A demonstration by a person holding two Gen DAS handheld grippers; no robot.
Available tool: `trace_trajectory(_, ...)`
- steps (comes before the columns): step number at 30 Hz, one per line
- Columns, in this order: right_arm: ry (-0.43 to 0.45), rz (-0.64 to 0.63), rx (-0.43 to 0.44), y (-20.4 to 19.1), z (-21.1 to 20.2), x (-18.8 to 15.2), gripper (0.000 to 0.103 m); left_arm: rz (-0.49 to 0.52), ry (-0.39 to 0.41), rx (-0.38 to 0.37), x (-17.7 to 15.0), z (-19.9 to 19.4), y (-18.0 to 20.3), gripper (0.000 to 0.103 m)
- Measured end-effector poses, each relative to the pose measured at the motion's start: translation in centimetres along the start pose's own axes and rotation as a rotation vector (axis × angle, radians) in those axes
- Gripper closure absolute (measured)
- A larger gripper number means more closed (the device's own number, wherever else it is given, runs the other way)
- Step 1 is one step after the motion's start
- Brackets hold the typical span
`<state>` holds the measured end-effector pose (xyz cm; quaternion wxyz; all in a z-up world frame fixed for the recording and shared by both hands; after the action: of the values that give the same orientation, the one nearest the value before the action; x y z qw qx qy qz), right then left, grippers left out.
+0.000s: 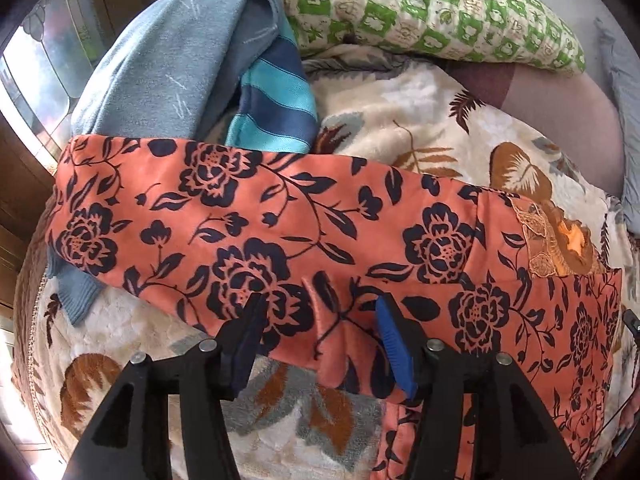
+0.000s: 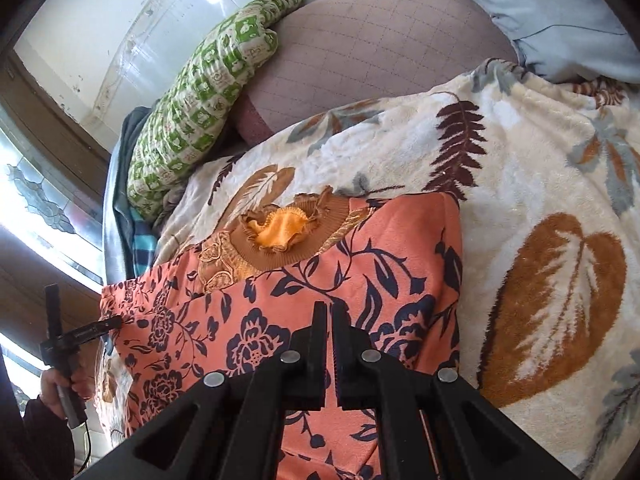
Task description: Fold small clothes
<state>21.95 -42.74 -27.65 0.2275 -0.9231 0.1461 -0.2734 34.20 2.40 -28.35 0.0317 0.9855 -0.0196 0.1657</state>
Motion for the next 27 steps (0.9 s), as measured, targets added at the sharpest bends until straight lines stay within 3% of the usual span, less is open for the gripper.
trace_trajectory(3, 0.02, 0.046, 0.043, 1.0, -1.1, 0.5, 0.099, 0.031, 0.078, -0.002, 0.8, -1.7, 2.3, 0.045)
trace_trajectory(6, 0.078, 0.095, 0.054, 2.7, -2.9, 1.5, 0.099, 0.162, 0.163, 0.122, 2.1, -3.6, 6.2, 0.045)
trace_trajectory(9, 0.121, 0.156, 0.06, 4.6, -4.4, 2.0, 0.099, 0.273, 0.246, 0.047, 2.3, -5.7, 11.3, 0.044)
trace_trajectory(12, 0.158, 0.218, 0.071, 6.5, -5.5, 1.9, 0.099, 0.381, 0.225, -0.082, 1.7, -5.6, 18.2, 0.038)
trace_trajectory(17, 0.113, 0.225, 0.117, 8.0, -6.0, 0.9, 0.098, 0.516, 0.141, -0.257, 0.1, -3.5, 29.8, 0.038)
trace_trajectory(23, 0.134, 0.247, 0.121, 11.0, -8.7, -1.7, 0.098, 0.642, 0.067, -0.353, -0.8, -0.8, 40.7, 0.035)
trace_trajectory(27, 0.167, 0.285, 0.151, 13.2, -10.2, -2.6, 0.098, 0.708, 0.004, -0.37, -0.5, 1.7, 43.1, 0.031)
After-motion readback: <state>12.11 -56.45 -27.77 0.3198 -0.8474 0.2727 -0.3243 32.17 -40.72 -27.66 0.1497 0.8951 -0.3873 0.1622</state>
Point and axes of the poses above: each gripper's, at about its wrist camera, not at the fingertips, and z roughly the way its jaws point, y to its right, x to its top, the point moved 2 cm from there along z, roughly the way its jaws point, and after that the axes turned 5 degrees about -y, right-handed, at the moved point
